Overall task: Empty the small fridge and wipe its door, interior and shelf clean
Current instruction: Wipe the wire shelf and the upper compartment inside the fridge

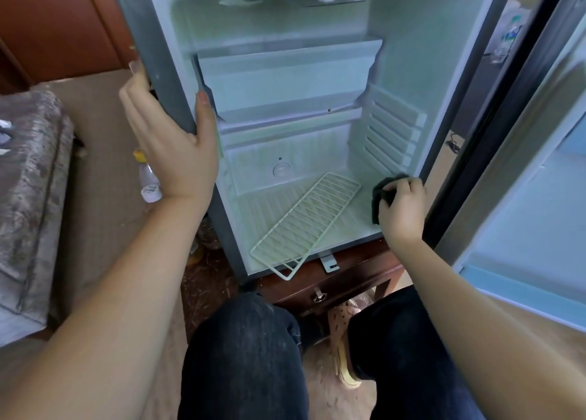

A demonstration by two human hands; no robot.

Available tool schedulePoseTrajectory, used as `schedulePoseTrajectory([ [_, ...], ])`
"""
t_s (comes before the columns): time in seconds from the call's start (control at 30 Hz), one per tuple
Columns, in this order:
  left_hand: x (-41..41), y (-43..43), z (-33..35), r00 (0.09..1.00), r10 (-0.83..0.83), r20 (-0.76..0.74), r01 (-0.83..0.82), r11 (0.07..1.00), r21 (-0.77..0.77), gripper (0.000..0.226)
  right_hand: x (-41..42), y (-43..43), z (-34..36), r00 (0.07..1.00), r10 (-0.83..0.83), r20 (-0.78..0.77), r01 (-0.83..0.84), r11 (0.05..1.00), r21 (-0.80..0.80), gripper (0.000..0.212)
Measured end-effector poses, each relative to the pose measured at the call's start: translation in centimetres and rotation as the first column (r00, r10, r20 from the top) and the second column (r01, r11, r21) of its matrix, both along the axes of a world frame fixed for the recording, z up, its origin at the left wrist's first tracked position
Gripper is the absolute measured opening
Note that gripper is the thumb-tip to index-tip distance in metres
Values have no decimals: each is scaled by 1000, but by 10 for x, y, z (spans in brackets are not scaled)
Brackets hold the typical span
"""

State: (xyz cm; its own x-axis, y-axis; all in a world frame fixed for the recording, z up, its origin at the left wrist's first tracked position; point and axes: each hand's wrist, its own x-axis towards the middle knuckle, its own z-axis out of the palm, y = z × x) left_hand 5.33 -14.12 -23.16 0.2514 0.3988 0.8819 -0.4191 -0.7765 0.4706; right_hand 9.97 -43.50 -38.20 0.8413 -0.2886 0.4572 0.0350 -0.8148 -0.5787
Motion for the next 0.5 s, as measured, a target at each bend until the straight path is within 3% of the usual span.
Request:
schedulePoseTrajectory([
  [0.13, -15, -8, -8, 998, -28, -63, 24, 998, -58, 45, -4, 22, 35, 977, 158, 143, -169, 984, 64, 21],
  [0.3, -54, -14, -56, 976, 35, -215, -61, 991, -117, 30, -17, 22, 7, 974, 178, 141, -192, 977, 95, 21],
  [0.4, -75, -29, -96, 979, 75, -189, -41, 983, 181, 22, -16, 21, 0, 979, 180, 94, -193, 969, 155, 24],
  [0.5, -75, -56, -110, 977, -23, -214, 114, 898, 425, 13, -11, 21, -2, 979, 197, 58, -204, 966, 157, 23],
])
